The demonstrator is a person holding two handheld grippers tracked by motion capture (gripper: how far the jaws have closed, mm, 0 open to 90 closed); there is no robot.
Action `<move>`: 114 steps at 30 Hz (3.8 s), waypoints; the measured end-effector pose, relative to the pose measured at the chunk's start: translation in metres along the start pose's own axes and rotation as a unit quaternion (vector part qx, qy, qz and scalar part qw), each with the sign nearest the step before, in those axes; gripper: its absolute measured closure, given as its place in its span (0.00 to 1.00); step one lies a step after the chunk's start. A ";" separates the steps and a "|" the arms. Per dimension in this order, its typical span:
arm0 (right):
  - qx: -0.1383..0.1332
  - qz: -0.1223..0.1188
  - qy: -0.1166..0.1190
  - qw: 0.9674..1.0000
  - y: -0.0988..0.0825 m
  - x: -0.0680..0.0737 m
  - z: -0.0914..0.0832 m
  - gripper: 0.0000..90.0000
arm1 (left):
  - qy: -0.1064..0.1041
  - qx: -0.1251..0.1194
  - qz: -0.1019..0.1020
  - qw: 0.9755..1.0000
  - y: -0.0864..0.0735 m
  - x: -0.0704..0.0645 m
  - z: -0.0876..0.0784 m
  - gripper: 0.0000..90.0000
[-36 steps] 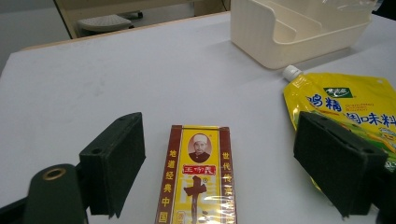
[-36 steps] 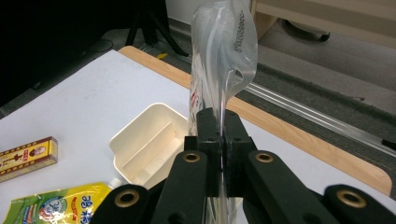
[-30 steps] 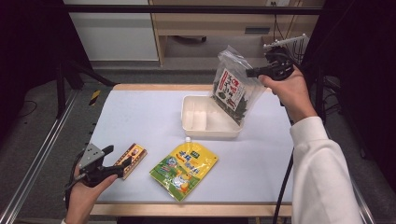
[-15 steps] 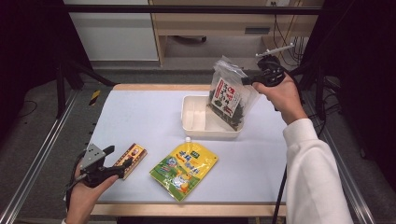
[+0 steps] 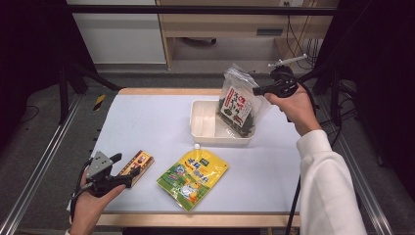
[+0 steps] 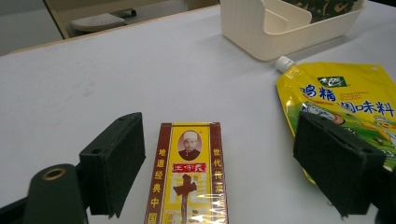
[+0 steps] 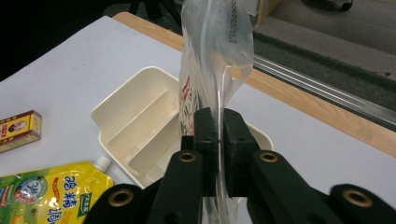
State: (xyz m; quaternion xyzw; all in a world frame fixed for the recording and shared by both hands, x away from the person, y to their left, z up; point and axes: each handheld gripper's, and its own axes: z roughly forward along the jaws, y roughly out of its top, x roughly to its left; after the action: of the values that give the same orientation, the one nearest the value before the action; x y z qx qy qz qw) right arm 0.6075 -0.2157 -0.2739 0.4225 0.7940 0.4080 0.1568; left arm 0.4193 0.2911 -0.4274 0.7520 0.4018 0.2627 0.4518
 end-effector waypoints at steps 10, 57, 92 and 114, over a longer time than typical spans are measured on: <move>-0.053 -0.002 0.019 0.998 -0.013 0.012 -0.022 0.55 | 0.002 0.004 0.005 1.000 -0.001 -0.002 0.002 0.17; -0.086 -0.021 -0.067 0.994 -0.164 0.126 0.039 0.45 | -0.028 0.016 0.016 0.999 -0.001 -0.022 0.020 0.14; 0.031 0.050 0.009 0.998 -0.197 0.128 0.089 0.54 | -0.041 0.044 0.055 0.997 0.003 -0.040 0.028 0.20; 0.002 0.075 0.030 0.997 -0.189 0.138 0.083 0.59 | -0.041 0.045 0.060 0.996 0.003 -0.040 0.028 0.20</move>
State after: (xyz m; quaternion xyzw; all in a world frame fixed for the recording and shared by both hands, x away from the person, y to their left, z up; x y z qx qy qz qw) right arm 0.4716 -0.1211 -0.4595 0.4686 0.7651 0.4298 0.1015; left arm 0.4204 0.2433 -0.4389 0.8042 0.3487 0.2402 0.4170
